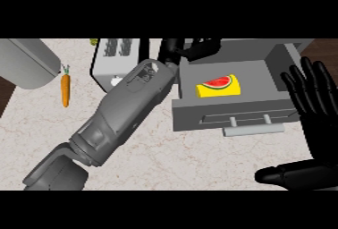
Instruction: Pick up the cup, place it into the drawer and close the drawer
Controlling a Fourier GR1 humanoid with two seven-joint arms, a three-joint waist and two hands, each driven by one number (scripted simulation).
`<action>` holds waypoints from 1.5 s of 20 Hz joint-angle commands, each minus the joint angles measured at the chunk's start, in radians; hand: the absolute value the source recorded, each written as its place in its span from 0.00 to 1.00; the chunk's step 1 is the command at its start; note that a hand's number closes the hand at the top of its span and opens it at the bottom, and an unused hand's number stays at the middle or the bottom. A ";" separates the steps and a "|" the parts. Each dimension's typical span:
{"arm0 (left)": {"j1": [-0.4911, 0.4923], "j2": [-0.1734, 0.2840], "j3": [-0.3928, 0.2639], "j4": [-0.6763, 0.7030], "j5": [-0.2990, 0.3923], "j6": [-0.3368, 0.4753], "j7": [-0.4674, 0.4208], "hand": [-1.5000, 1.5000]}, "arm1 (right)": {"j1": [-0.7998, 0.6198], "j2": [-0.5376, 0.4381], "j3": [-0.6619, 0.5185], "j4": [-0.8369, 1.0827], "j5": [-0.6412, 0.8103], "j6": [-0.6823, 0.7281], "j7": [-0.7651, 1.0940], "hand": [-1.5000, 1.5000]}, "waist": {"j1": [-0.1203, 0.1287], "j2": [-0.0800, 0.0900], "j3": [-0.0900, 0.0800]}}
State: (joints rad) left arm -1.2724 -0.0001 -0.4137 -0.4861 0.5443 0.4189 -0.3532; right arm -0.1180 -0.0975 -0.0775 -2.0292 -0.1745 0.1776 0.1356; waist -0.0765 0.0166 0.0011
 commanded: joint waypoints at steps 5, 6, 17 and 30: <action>-0.084 0.000 -0.108 0.123 0.017 0.006 0.030 1.00 | -0.043 -0.020 -0.022 0.039 -0.025 0.013 0.012 0.00 | -0.011 0.005 0.001; -0.088 0.000 -0.124 0.140 0.024 0.045 0.050 1.00 | -0.030 0.002 0.021 0.006 -0.010 0.013 0.007 0.00 | -0.047 0.012 0.001; -0.035 0.000 -0.145 0.054 0.156 0.023 -0.041 0.00 | -0.034 -0.001 -0.014 0.021 -0.072 0.032 -0.012 0.00 | -0.025 0.007 0.000; 0.010 0.065 -0.017 -0.127 0.234 -0.022 -0.056 0.00 | 0.055 -0.077 -0.058 -0.062 -0.170 0.123 0.044 1.00 | 0.078 -0.024 -0.001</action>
State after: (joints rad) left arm -1.2852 0.0158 -0.4676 -0.5377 0.7663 0.3972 -0.4480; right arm -0.1085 -0.1392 -0.1260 -2.0600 -0.3347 0.2562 0.1776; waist -0.0254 0.0020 0.0003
